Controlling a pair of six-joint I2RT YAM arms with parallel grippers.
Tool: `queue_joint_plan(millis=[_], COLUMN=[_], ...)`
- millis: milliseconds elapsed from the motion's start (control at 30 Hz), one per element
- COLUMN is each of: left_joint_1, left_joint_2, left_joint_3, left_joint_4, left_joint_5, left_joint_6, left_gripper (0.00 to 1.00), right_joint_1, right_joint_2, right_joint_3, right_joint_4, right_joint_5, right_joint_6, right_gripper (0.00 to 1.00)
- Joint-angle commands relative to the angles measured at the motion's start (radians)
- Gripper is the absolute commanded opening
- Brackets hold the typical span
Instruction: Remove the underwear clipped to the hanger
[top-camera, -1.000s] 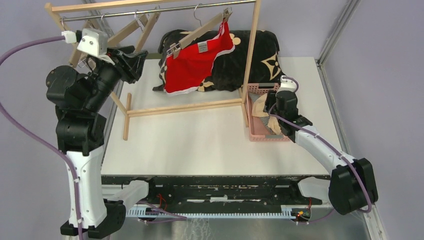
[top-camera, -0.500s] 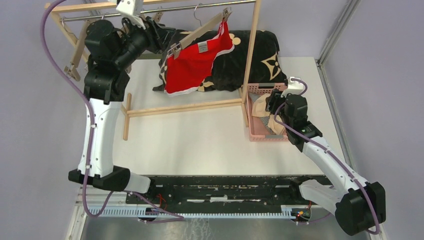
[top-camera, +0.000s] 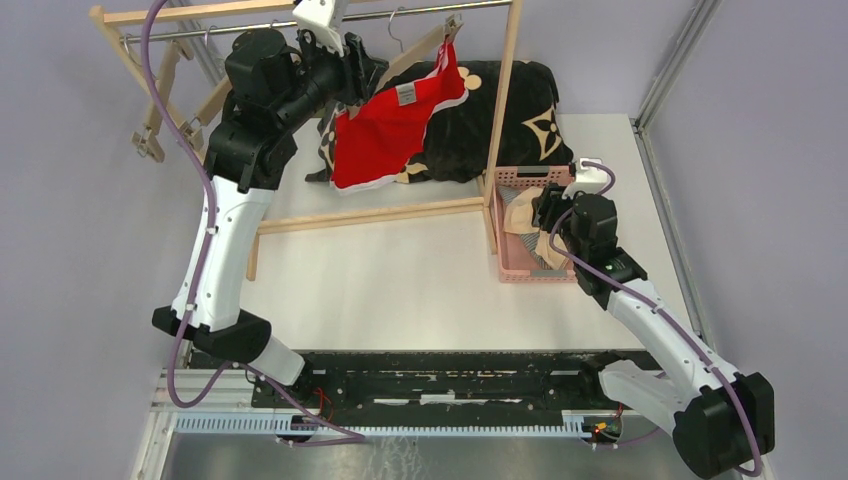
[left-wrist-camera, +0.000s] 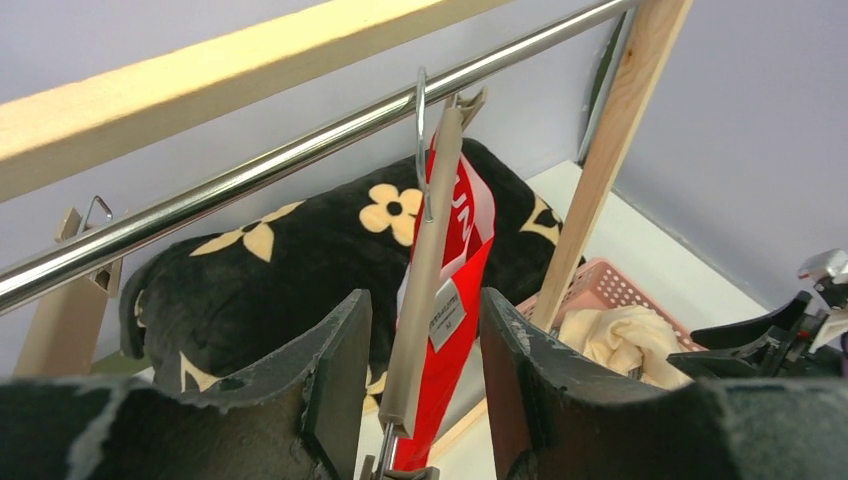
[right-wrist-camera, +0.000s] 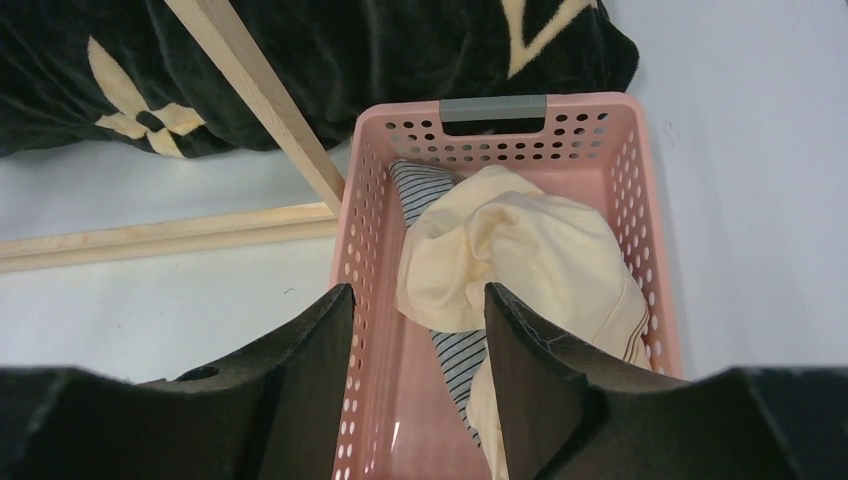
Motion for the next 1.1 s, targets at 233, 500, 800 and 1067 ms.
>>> queue_joint_plan(millis=[233, 500, 800, 1067], left_joint_1=[-0.019, -0.021, -0.022, -0.022], left_joint_2=[0.003, -0.001, -0.005, 0.007], left_joint_3=[0.007, -0.049, -0.082, -0.095], left_joint_4=[-0.001, -0.004, -0.004, -0.004], left_joint_5=[-0.104, -0.106, -0.115, -0.13], left_joint_6=[0.103, 0.112, 0.12, 0.132], left_gripper=[0.51, 0.36, 0.37, 0.31], right_joint_1=[0.008, 0.007, 0.008, 0.009], right_joint_2=[-0.004, -0.015, -0.012, -0.03], right_joint_3=[0.0, -0.001, 0.0, -0.001], right_joint_4=[0.045, 0.041, 0.042, 0.039], right_joint_5=[-0.017, -0.014, -0.019, -0.017], right_joint_6=[-0.011, -0.013, -0.014, -0.02], right_gripper=[0.58, 0.58, 0.58, 0.58])
